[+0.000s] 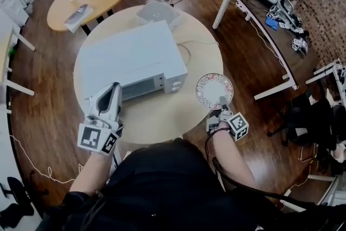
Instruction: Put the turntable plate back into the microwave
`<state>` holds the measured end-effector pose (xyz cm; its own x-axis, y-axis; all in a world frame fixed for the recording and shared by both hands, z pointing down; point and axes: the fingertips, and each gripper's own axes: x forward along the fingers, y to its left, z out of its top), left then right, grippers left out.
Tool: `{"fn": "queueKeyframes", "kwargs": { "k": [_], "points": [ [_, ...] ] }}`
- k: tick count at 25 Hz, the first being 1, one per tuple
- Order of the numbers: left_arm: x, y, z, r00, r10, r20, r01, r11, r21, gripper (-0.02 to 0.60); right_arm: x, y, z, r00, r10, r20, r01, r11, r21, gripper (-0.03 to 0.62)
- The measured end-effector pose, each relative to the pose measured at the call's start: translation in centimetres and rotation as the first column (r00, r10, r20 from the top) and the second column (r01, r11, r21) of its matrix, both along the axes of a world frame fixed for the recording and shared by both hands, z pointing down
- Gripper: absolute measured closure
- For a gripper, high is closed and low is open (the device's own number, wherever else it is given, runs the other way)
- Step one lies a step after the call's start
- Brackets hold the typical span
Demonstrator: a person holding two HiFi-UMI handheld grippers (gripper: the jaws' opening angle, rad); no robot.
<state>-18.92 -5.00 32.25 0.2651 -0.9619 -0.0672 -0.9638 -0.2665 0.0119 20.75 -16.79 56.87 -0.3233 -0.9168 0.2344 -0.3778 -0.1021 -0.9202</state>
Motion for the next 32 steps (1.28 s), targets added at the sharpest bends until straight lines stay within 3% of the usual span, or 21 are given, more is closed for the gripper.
{"fn": "queueKeyframes", "kwargs": {
  "k": [20,25,32],
  "points": [
    [-5.2,3.0,1.6,0.998,-0.057,0.003,0.057,0.998,-0.037,0.578,-2.6,3.1,0.1,1.0,0.005,0.022,-0.004,1.0,-0.027,0.557],
    [-5.3,3.2,1.6,0.999,-0.044,-0.004,0.044,0.998,-0.041,0.545,-3.5,3.3,-0.1,1.0,-0.012,0.022,0.013,0.999,-0.029,0.557],
    [-5.6,4.5,1.2,0.998,-0.07,0.005,0.07,0.997,-0.027,0.545,-4.4,4.0,0.6,0.999,-0.044,0.02,0.045,0.998,-0.039,0.557]
  ]
}}
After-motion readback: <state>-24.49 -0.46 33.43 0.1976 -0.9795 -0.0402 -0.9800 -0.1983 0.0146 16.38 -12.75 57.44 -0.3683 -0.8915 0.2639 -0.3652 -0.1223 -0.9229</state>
